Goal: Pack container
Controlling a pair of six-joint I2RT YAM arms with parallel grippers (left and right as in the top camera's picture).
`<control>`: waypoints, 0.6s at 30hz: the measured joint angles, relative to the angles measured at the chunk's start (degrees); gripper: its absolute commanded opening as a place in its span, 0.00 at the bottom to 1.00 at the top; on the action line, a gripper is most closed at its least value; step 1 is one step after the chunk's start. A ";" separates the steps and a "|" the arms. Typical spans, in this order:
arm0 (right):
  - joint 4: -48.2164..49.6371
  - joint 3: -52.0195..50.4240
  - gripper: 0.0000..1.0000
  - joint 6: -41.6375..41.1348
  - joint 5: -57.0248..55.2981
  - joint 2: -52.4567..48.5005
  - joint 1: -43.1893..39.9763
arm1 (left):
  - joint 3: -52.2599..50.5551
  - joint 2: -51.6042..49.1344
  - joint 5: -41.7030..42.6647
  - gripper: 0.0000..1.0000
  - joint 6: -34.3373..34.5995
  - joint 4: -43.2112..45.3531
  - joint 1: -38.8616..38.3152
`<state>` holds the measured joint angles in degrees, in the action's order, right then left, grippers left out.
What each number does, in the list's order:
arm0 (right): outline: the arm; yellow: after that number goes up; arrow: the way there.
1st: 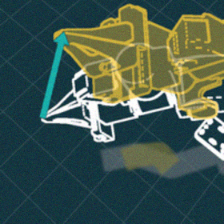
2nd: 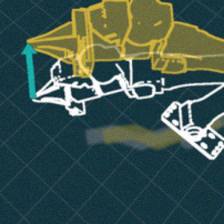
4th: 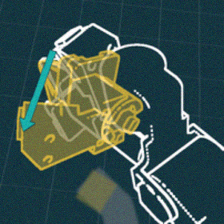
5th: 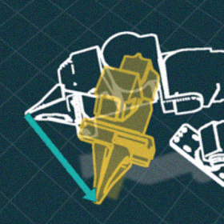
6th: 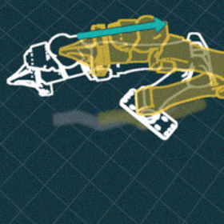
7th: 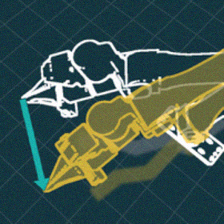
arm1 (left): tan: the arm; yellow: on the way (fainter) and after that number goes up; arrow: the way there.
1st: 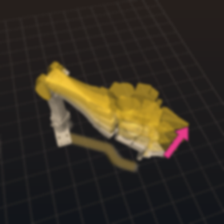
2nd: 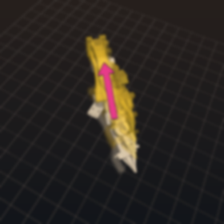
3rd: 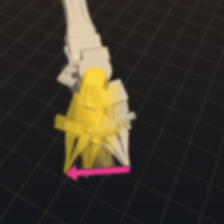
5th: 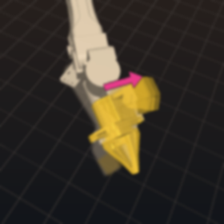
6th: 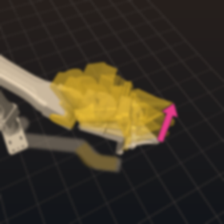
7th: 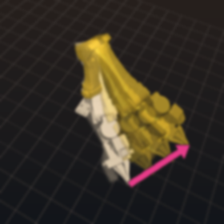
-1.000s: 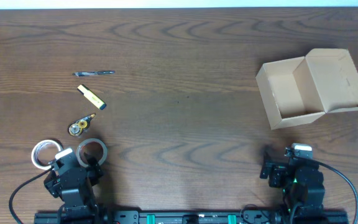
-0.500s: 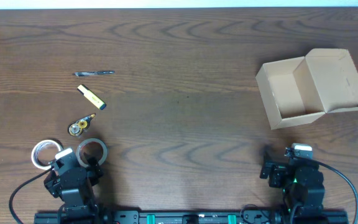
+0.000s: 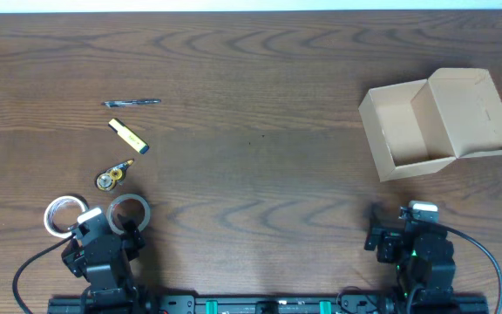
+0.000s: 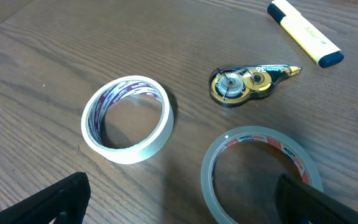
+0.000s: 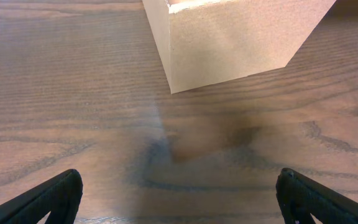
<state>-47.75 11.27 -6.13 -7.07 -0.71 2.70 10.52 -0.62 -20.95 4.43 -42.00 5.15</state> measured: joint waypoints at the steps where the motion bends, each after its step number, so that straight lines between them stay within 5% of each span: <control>1: 0.00 0.00 0.99 0.00 0.00 0.00 0.00 | 0.00 0.00 0.00 0.95 0.00 0.00 0.00; 18: 0.90 3.74 0.99 -2.32 0.20 -6.82 0.00 | 0.00 0.00 0.00 0.95 0.00 0.00 0.00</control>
<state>-46.85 15.00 -8.45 -6.87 -7.53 2.70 10.52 -0.62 -20.95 4.43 -42.00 5.15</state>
